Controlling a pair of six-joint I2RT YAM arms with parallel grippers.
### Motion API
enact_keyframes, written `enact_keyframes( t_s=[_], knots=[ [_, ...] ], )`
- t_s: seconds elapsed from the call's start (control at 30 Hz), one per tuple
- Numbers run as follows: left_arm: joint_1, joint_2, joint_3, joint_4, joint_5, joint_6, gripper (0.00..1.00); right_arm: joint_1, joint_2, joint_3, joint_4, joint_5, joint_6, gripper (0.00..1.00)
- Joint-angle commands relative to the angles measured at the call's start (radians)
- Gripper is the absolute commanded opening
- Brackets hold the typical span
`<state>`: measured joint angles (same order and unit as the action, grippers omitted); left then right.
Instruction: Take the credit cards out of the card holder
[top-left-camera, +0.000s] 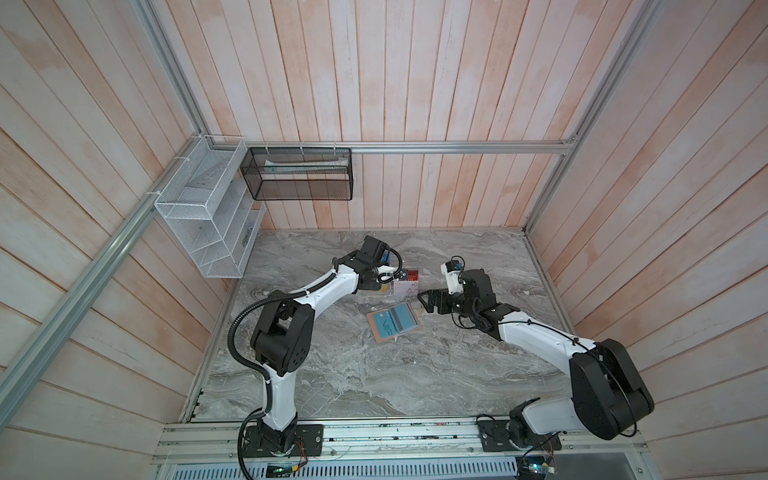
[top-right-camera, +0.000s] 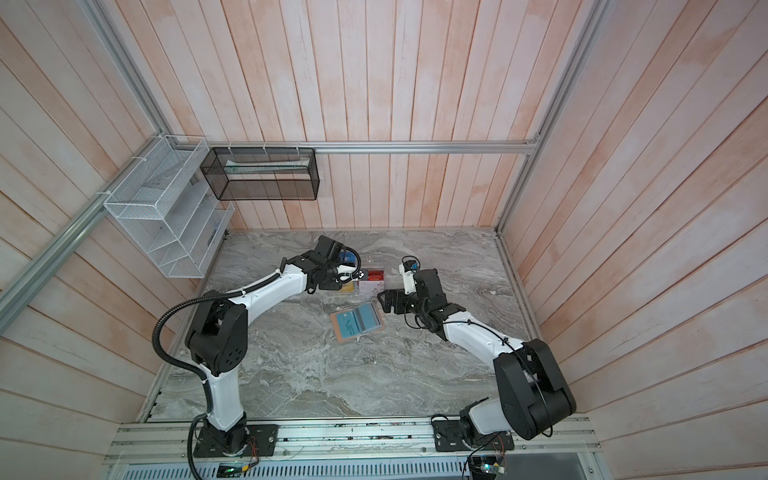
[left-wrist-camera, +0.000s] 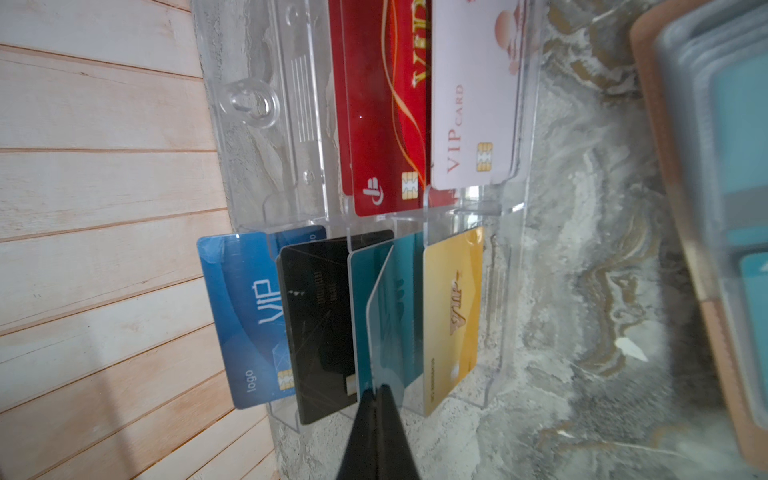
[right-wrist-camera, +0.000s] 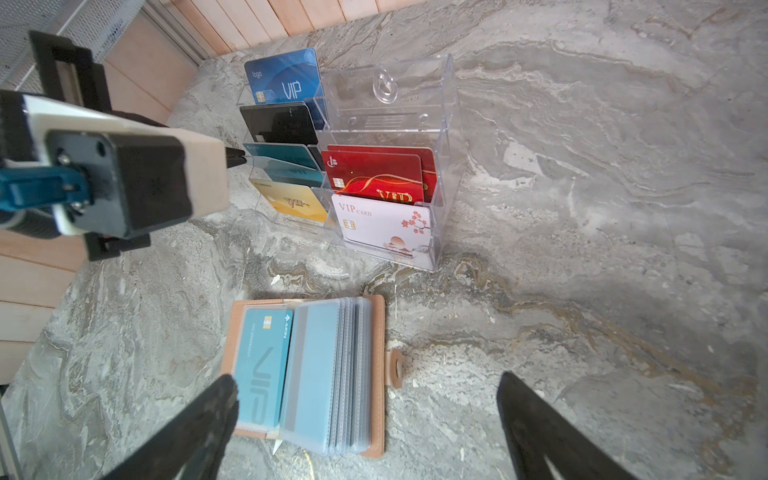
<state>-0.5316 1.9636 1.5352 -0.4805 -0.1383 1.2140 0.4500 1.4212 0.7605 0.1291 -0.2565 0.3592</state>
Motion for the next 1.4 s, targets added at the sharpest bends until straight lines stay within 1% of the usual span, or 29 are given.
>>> enact_keyframes(
  t_s=[0.0,0.23,0.47,0.6,0.83,1.1,1.37],
  knots=[
    [-0.004,0.024,0.033,-0.016,-0.007,0.028,0.0,-0.005,-0.014,-0.015,0.022,-0.028,-0.012,0.98],
    [-0.007,0.031,0.037,-0.011,-0.011,0.041,0.0,-0.004,-0.017,-0.007,0.03,-0.046,-0.026,0.98],
    [-0.007,0.062,0.087,-0.042,0.011,0.037,0.0,0.002,-0.051,-0.042,0.096,-0.089,-0.044,0.98],
    [-0.007,0.071,0.112,-0.059,0.015,0.043,0.0,0.004,-0.051,-0.042,0.091,-0.087,-0.049,0.98],
    [-0.008,0.072,0.079,-0.046,0.005,0.062,0.0,0.004,-0.051,-0.046,0.098,-0.088,-0.048,0.98],
    [-0.004,0.072,0.079,-0.039,0.0,0.068,0.0,0.004,-0.058,-0.049,0.098,-0.092,-0.049,0.98],
    [0.0,0.097,0.116,-0.049,-0.014,0.089,0.0,0.004,-0.071,-0.059,0.099,-0.083,-0.052,0.98]
  ],
)
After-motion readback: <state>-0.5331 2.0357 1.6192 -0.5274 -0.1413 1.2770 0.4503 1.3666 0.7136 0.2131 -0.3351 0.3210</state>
